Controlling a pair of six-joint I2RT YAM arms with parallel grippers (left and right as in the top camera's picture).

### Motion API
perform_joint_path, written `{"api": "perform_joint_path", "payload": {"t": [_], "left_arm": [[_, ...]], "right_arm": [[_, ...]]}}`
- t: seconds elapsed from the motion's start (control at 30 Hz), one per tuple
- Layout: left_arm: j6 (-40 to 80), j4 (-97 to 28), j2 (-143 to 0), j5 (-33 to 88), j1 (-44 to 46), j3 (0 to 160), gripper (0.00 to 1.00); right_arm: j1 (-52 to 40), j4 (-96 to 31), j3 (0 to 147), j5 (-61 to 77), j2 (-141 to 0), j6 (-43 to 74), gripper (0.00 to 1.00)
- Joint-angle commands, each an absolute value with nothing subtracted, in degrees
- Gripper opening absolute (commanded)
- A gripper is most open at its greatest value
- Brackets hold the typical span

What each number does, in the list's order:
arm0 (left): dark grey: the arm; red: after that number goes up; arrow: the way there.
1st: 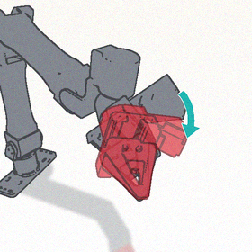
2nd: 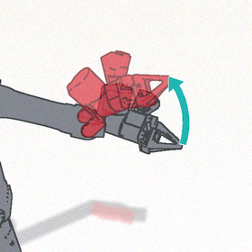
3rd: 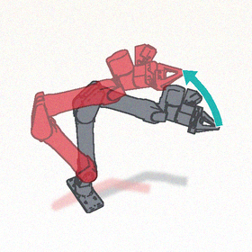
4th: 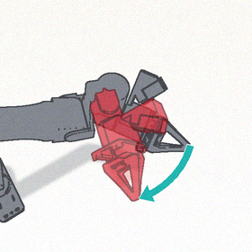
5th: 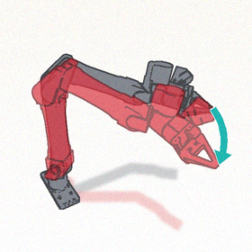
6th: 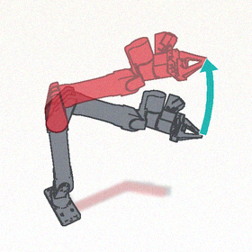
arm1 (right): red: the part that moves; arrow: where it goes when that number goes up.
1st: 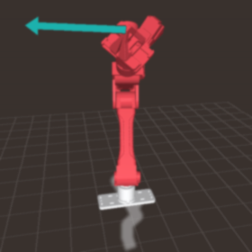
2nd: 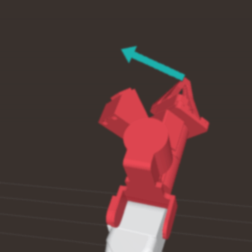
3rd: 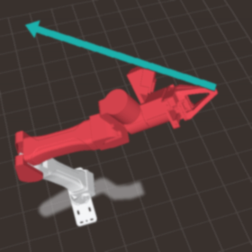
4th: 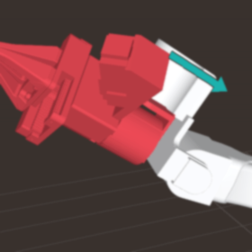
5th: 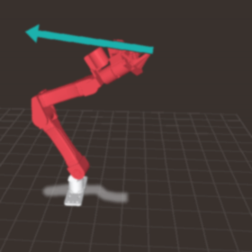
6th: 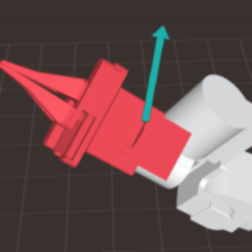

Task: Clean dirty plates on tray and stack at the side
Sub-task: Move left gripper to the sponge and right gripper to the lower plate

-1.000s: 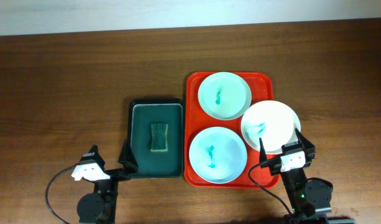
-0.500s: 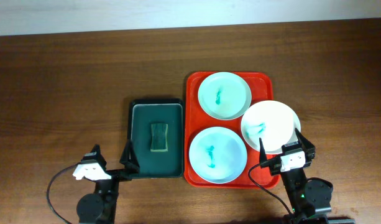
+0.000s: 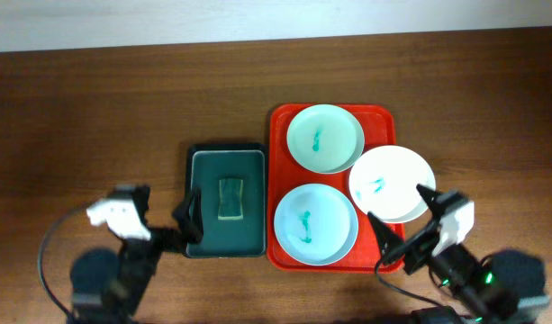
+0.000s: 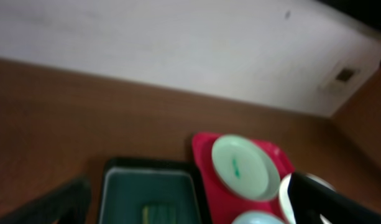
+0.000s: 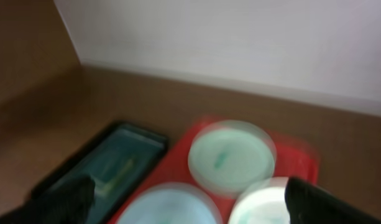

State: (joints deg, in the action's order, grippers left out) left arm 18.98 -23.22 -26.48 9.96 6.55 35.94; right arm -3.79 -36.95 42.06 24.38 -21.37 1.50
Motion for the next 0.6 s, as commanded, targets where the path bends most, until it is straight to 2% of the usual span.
{"api": "perform_joint_path", "payload": {"t": [0.0, 0.03, 0.13, 0.2, 0.27, 0.3, 0.33, 0.4, 0.5, 0.57], "left_arm": [[18.06, -38.39, -44.58, 14.68, 6.11, 54.70, 0.99], [17.85, -46.00, -52.38, 14.61, 6.11, 62.19, 1.00], [15.11, -56.31, -64.38, 14.66, 6.11, 72.25, 1.00], [15.75, -59.02, -69.58, 18.09, 6.11, 73.56, 0.99], [15.62, -61.21, -73.89, 18.83, 6.72, 73.30, 1.00], [14.06, -63.00, -76.55, 18.65, 7.84, 73.23, 0.98], [12.62, -64.14, -78.56, 18.48, 8.95, 73.23, 0.91], [12.27, -65.52, -83.96, 14.35, 12.45, 73.23, 0.78], [12.29, -63.48, -90.74, 6.22, 16.27, 73.21, 0.73], [12.32, -61.34, -95.55, 5.69, 17.91, 73.21, 0.66]], "right_arm": [[-4.12, -47.22, 56.64, 24.88, -35.14, 8.36, 0.98], [-4.10, -50.96, 62.19, 24.84, -40.82, 7.77, 0.98], [-4.12, -53.21, 67.81, 31.20, -49.17, 9.54, 0.98], [-4.12, -54.00, 67.94, 36.21, -53.12, 9.54, 0.98], [-4.12, -59.42, 67.92, 35.40, -57.06, 9.54, 0.98], [-4.14, -63.13, 67.70, 33.10, -59.13, 9.61, 0.98], [-4.14, -67.40, 67.22, 30.61, -61.58, 10.22, 0.98], [-4.62, -72.07, 64.36, 28.16, -66.61, 10.22, 0.73], [-6.24, -70.17, 58.00, 25.89, -71.61, 10.28, 0.60], [-6.48, -67.02, 53.82, 23.27, -73.52, 13.56, 0.59]]}}
